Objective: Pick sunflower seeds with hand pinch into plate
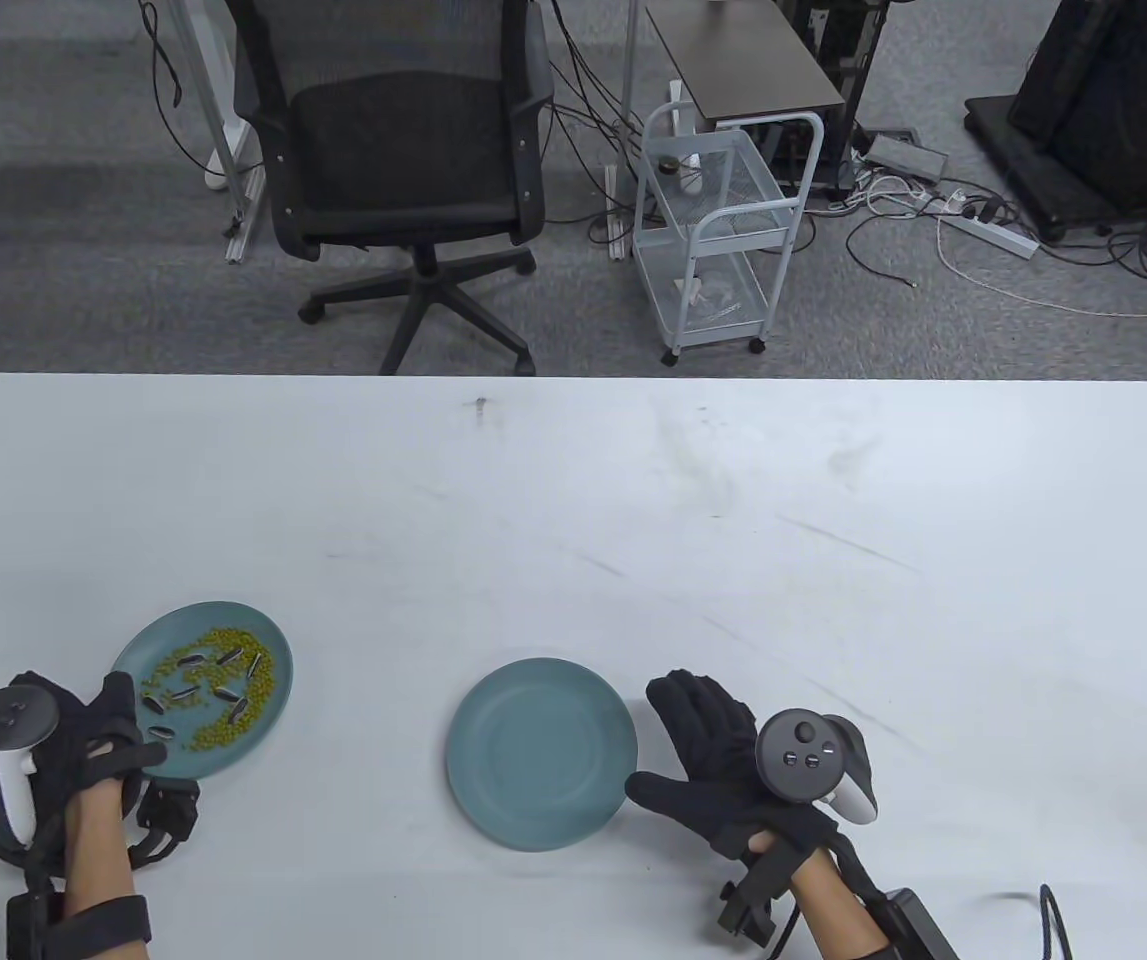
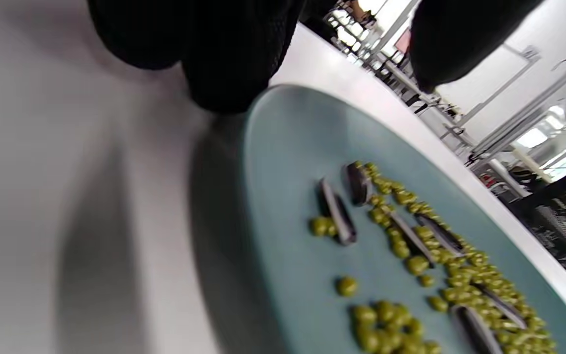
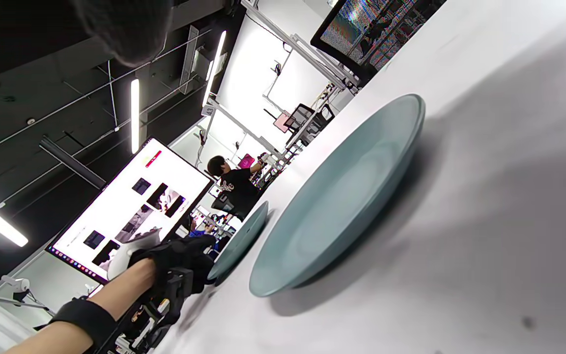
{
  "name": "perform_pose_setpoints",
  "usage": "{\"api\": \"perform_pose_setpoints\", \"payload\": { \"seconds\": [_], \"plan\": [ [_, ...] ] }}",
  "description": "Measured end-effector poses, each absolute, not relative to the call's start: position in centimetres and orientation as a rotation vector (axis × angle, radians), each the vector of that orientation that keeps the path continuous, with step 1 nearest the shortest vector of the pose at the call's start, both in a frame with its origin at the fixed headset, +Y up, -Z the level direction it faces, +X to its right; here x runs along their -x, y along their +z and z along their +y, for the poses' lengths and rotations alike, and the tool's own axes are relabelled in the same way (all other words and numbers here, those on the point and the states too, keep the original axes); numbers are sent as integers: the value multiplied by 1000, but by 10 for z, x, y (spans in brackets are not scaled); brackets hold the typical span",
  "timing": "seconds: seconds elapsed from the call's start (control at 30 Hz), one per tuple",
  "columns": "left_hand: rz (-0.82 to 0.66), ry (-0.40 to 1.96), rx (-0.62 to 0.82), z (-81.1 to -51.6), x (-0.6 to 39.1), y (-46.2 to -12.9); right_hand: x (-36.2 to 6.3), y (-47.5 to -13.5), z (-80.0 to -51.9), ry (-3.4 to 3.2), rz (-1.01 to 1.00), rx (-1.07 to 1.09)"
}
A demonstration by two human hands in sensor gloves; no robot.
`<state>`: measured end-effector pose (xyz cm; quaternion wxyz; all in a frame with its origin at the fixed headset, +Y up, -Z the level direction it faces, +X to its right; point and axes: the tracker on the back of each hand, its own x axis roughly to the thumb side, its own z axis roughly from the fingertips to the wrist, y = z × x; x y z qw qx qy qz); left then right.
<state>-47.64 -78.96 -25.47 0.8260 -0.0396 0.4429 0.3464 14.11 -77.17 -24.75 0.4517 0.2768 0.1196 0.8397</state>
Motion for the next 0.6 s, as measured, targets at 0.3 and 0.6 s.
{"api": "perform_pose_setpoints", "payload": {
  "seconds": [0.3,0.6],
  "plan": [
    [976,661,101,-800,477,-258,-142,-248,-771,2101,278,-654],
    [931,931,77,-801,476,-256,-143,-248,-770,2095,268,-630]
  ]
}}
